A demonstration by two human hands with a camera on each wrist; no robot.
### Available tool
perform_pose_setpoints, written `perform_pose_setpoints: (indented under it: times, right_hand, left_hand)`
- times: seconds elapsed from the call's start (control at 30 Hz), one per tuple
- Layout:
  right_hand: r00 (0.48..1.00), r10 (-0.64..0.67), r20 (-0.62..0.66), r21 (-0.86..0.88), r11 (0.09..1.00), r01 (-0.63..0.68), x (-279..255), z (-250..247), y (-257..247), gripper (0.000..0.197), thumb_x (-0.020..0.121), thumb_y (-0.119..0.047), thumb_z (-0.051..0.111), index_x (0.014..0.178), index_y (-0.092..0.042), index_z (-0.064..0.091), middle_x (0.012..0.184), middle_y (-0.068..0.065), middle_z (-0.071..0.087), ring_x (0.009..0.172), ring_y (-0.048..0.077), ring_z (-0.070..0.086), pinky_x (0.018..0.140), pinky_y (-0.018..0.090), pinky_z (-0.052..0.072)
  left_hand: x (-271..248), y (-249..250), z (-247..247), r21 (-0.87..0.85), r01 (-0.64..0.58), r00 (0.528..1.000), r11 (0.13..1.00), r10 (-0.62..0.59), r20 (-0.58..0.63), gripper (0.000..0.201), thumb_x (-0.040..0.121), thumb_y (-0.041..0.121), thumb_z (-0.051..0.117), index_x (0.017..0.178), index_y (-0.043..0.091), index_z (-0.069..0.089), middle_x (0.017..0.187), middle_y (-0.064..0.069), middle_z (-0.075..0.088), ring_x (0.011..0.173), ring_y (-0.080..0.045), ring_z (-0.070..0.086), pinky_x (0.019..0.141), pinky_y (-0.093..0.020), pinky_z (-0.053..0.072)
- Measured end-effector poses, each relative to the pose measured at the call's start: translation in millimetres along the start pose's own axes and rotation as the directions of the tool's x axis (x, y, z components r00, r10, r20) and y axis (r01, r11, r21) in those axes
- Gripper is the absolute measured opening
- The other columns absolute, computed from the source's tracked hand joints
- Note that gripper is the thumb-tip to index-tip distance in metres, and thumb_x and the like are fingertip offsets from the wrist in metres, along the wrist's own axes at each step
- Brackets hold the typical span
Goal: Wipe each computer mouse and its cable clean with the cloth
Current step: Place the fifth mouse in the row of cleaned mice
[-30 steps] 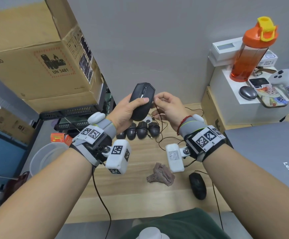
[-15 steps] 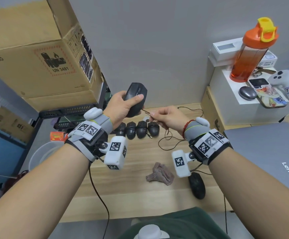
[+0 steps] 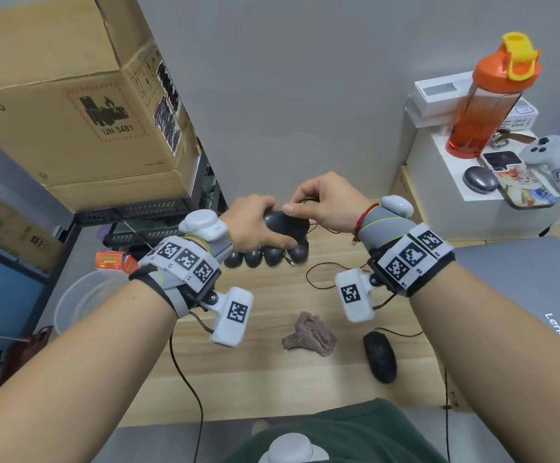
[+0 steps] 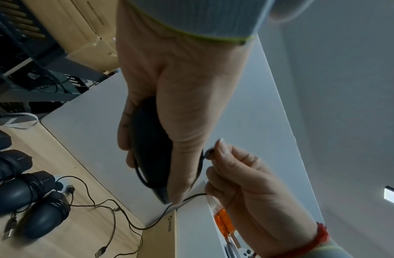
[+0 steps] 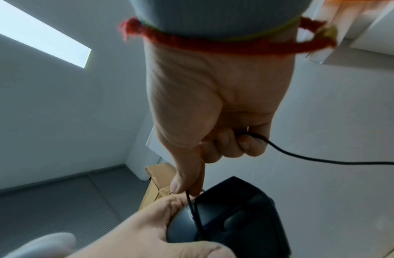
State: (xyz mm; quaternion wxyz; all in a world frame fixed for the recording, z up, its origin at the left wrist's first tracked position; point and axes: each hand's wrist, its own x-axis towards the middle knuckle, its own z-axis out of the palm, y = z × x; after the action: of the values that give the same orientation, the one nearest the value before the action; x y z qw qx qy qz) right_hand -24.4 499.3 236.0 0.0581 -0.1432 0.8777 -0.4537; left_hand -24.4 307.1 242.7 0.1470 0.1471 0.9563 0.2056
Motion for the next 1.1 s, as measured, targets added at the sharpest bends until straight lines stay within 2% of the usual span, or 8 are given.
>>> perform_pose_setpoints:
  times: [0.2,0.3,0.53,0.7,0.8,0.87,1.0,1.1]
  right_hand:
    - [0.998,-0.005,-0.060,0.026,1.000,0.007,6.0,-5.0,-1.7,0.028,0.067,-0.032,0.090,0.072,-0.016,0.067,0.051,-0.013,0.052,0.045,0.000,0.043,0.050,0.008,0.034]
    - [0.999,-0.001,-0.045,0.180,0.984,0.009,8.8,-2.5,6.9,0.022,0.078,-0.029,0.082,0.073,-0.018,0.064,0.057,-0.004,0.047,0.051,0.006,0.037,0.052,0.017,0.032]
    - [0.995,0.092,-0.025,0.344,0.936,-0.078,2.4,18.7,25.9,0.021,0.087,0.004,0.055,0.079,-0.014,0.061,0.049,-0.010,0.050,0.044,0.006,0.038,0.047,0.022,0.031]
    - [0.997,0.070,0.045,0.309,0.948,-0.081,-3.1,46.2,20.0,0.024,0.104,-0.017,0.044,0.089,-0.006,0.060,0.047,-0.011,0.052,0.042,0.007,0.040,0.045,0.019,0.034]
    - [0.995,0.012,0.103,0.135,0.991,-0.026,-4.3,50.3,19.7,0.026,0.102,-0.032,0.045,0.102,-0.022,0.070,0.072,-0.012,0.068,0.064,0.014,0.061,0.064,0.028,0.049]
    - [0.987,0.011,0.159,0.046,0.999,-0.018,-8.6,48.2,17.5,0.029,0.095,-0.042,0.048,0.094,-0.026,0.071,0.072,-0.001,0.065,0.067,0.032,0.060,0.066,0.044,0.051]
    - [0.989,-0.022,0.144,-0.024,0.999,0.026,-11.7,34.4,8.9,0.027,0.097,-0.034,0.057,0.073,-0.028,0.067,0.056,-0.011,0.048,0.056,0.011,0.043,0.056,0.026,0.036]
    - [0.993,-0.041,0.113,-0.027,0.999,0.045,-9.3,23.5,6.0,0.020,0.093,-0.034,0.064,0.081,-0.021,0.073,0.059,-0.005,0.050,0.057,0.010,0.042,0.059,0.028,0.035]
  left_hand:
    - [-11.2,3.2,-5.9,-0.178,0.004,0.986,0.984,0.025,0.162,0.035,0.067,0.040,0.092,0.091,0.027,0.070,0.070,-0.002,0.075,0.062,-0.027,0.069,0.060,-0.036,0.053]
    - [-15.8,1.6,-7.4,-0.379,0.020,0.975,0.925,0.067,0.214,0.039,0.063,0.040,0.092,0.093,0.029,0.071,0.073,-0.016,0.074,0.058,-0.029,0.059,0.058,-0.046,0.044]
    - [-8.3,2.8,-8.9,-0.578,-0.135,0.988,0.804,0.069,-0.135,0.045,0.071,0.022,0.093,0.094,0.018,0.055,0.086,0.000,0.066,0.069,-0.005,0.061,0.070,-0.026,0.050]
    - [-1.3,3.2,-6.6,-0.722,-0.149,0.977,0.676,-0.012,-0.212,0.056,0.072,0.023,0.090,0.113,0.018,0.052,0.102,-0.008,0.069,0.077,-0.025,0.069,0.074,-0.041,0.060]
    - [4.2,-1.0,-6.4,-0.666,-0.138,0.963,0.733,-0.057,-0.262,0.040,0.088,0.017,0.079,0.120,0.009,0.056,0.096,-0.005,0.067,0.067,-0.007,0.067,0.060,-0.022,0.056]
    - [9.9,-8.5,-4.7,-0.654,-0.094,0.961,0.751,-0.104,-0.257,0.032,0.091,0.021,0.076,0.113,0.009,0.057,0.091,-0.011,0.067,0.066,-0.016,0.067,0.050,-0.022,0.052]
    - [15.4,-20.9,0.7,-0.611,-0.004,0.964,0.792,-0.159,-0.212,0.038,0.084,0.034,0.081,0.099,0.012,0.054,0.084,-0.012,0.068,0.065,-0.026,0.067,0.057,-0.036,0.057]
    - [15.6,-23.1,-0.3,-0.539,0.007,0.968,0.842,-0.141,-0.209,0.042,0.078,0.043,0.083,0.095,0.016,0.056,0.081,-0.010,0.070,0.061,-0.025,0.065,0.052,-0.034,0.051]
